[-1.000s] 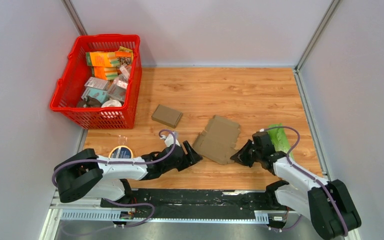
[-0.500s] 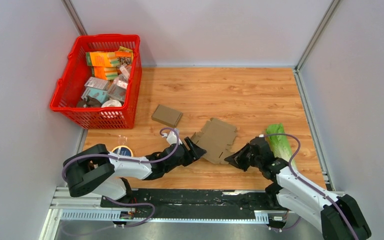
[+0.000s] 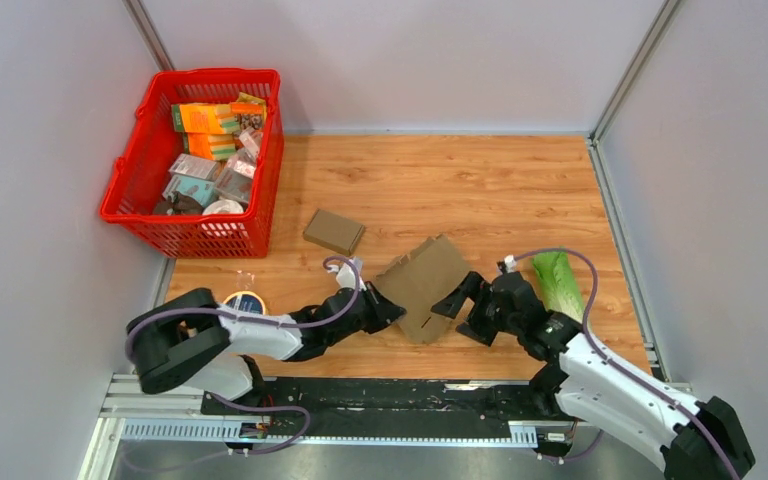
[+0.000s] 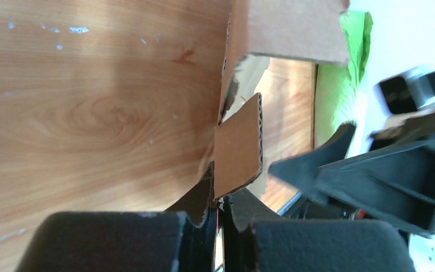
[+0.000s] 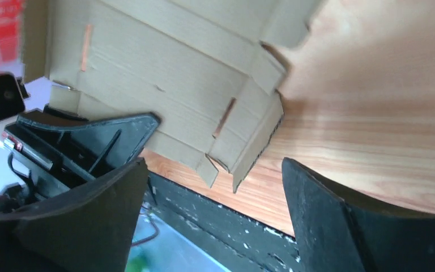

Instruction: Fold the paper box

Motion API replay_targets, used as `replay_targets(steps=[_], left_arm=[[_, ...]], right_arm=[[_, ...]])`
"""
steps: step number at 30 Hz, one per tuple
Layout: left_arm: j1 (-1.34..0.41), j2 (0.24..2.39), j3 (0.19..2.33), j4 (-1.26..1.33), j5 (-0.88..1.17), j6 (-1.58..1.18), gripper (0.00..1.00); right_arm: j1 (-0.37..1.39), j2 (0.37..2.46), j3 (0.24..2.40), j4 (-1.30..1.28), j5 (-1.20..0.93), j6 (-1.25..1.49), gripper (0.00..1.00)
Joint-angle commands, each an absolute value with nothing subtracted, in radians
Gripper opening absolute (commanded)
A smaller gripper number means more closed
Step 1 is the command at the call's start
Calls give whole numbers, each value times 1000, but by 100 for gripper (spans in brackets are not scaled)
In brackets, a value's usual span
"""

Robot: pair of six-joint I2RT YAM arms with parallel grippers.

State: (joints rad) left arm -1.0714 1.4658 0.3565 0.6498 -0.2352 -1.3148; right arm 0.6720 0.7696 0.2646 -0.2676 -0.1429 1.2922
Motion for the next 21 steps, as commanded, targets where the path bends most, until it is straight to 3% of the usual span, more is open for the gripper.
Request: replay_targets(steps=[1,3,9,11,14,21], left_arm=[[-1030,1261,339,459,-125,-1052,5],[-1011,1151,391,246,-15,-929,5],[-953,979,603,-307,234,-504,4],[-930,939,655,-386,284,-444,4],[-902,896,733,-524,353,-348,4],[-894,916,854,-705,455,-247,4]], right_arm=[[683,719,537,-432,-135,759,97],[684,730,653,-538,-147,524,100],[732,890,1009,-670,-365,200,100],[812,920,1043,-615,-436,51,100],[917,983,1092,-577,-338,-115,100],[939,1149,1250,-652,-441,-215,100]])
